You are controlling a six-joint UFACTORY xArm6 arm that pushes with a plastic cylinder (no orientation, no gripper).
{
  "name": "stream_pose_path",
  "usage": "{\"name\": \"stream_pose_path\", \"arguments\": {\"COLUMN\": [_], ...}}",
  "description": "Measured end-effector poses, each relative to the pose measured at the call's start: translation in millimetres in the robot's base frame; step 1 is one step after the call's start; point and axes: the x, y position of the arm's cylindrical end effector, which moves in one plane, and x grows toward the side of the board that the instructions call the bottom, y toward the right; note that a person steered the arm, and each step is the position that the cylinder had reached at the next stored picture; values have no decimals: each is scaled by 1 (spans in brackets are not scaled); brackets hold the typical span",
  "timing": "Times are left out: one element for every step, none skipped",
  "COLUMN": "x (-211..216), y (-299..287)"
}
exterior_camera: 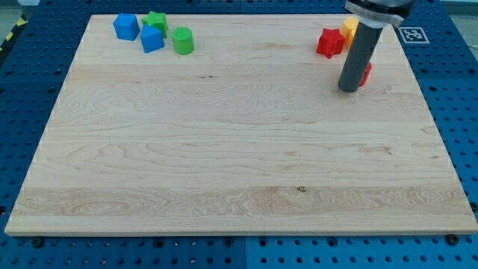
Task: Move the arm towards the bottom of the board
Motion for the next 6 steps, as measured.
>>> {"name": "stream_pose_path", "arguments": {"x": [-22,-44,-49,-26,30,95], "y": [10,20,21,17,16,13]}}
